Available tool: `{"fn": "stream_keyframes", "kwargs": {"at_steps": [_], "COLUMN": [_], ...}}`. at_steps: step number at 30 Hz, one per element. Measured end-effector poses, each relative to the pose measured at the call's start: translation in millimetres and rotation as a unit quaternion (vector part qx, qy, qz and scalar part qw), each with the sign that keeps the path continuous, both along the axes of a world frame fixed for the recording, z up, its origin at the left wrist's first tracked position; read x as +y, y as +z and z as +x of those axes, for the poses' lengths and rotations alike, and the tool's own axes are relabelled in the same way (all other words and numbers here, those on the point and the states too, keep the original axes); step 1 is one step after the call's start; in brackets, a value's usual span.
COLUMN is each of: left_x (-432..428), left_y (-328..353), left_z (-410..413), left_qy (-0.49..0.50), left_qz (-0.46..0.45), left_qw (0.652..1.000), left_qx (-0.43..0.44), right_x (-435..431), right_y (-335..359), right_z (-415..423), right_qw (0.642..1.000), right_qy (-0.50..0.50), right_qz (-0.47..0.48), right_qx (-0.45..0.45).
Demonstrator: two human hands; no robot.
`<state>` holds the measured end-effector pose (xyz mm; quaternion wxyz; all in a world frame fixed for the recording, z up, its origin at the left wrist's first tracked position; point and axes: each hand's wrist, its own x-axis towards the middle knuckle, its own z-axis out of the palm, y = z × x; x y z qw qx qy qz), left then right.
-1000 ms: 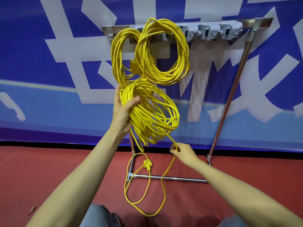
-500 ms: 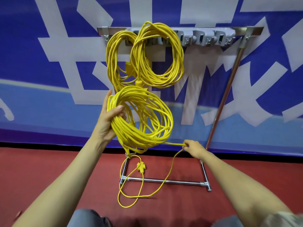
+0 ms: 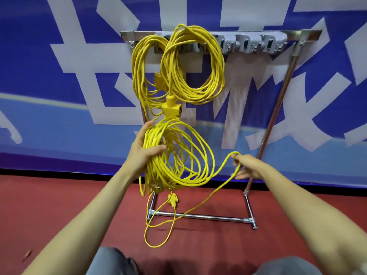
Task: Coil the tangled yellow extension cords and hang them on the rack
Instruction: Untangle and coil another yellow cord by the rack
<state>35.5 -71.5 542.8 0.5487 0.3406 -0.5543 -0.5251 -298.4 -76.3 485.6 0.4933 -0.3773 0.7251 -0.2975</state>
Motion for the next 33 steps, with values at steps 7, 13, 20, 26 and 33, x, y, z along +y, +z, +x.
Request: {"fn": "stream_keyframes", "kwargs": {"at_steps": [7, 13, 20, 26, 33], "left_x": [-2, 6, 18, 29, 31], "left_y": [-21, -37, -44, -53, -49], "left_z": [5, -1, -19, -29, -30], "left_qy": [0.105, 0.103, 0.033, -0.017, -0.059], "left_qz": [-0.05, -0.089, -0.037, 0.082, 0.128], "left_qw": [0.989, 0.978, 0.997, 0.992, 0.98], "left_qx": [-0.093, -0.16, -0.06, 0.093, 0.142], "right_x": [-8, -2, -12, -22, -10], "right_y": [43, 84, 100, 88, 101], "right_z": [0, 66, 141, 148, 161], "right_qw": [0.953, 0.807, 0.712, 0.686, 0.633], "right_qy": [-0.073, -0.192, -0.299, -0.398, -0.439], "right_qz": [0.065, -0.066, -0.032, -0.083, -0.106], "right_qx": [-0.287, -0.554, -0.635, -0.603, -0.628]}}
